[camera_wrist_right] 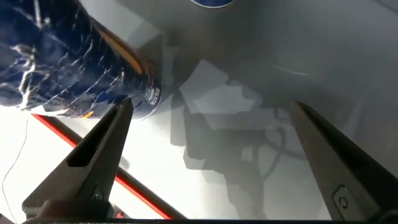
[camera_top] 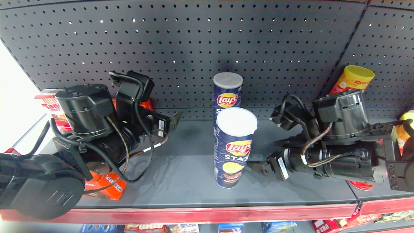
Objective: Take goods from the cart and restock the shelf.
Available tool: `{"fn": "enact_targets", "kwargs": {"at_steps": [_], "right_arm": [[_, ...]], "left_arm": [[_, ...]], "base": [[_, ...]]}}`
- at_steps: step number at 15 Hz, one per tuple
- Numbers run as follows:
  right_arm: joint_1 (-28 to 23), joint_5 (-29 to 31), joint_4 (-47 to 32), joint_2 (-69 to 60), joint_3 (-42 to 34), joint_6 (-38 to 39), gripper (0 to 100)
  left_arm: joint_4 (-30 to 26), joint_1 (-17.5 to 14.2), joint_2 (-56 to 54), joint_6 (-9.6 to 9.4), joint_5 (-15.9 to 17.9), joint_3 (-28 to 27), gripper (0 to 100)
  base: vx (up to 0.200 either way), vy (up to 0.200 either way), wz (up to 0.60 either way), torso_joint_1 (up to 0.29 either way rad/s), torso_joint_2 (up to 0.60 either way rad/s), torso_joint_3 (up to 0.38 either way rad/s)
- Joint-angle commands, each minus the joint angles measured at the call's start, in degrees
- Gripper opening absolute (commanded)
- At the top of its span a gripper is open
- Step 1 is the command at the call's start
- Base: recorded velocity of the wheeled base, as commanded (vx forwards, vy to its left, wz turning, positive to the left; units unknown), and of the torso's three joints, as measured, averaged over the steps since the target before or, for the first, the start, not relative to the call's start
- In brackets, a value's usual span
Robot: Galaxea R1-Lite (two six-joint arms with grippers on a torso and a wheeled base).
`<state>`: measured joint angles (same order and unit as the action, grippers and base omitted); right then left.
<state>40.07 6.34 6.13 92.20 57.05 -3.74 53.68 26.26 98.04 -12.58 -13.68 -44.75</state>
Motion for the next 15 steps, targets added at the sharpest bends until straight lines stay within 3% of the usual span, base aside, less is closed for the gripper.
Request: {"fn": "enact_targets", "kwargs": {"at_steps": [1, 9, 12, 15], "right_arm": [[0.97, -0.01, -0.07, -0.79, -0.63, 0.05, 100], [-0.61, 0.08, 0.81, -4.83, 0.08, 0.05, 100], [-0.61, 1.48, 3.80, -10.63, 0.08, 0.05, 100], [-0.61, 2.19, 4.68, -16.17, 0.34, 0.05, 100]], "left_arm": [[0.03, -0.07, -0.04, 0.01, -0.03, 0.02, 100], [0.03, -0.07, -1.27, -0.08, -0.03, 1.07, 100], [-0.24, 0.02, -6.10, -0.60, 0.41, 5.38, 100], [-1.03, 0.02, -9.00, -0.78, 0.93, 5.11, 100]], "base": [[0.000, 0.000, 0.00, 0.000, 0.00, 0.000], [0.000, 0.000, 0.00, 0.000, 0.00, 0.000], [0.000, 0.000, 0.00, 0.000, 0.00, 0.000], [0.000, 0.000, 0.00, 0.000, 0.00, 0.000]]}}
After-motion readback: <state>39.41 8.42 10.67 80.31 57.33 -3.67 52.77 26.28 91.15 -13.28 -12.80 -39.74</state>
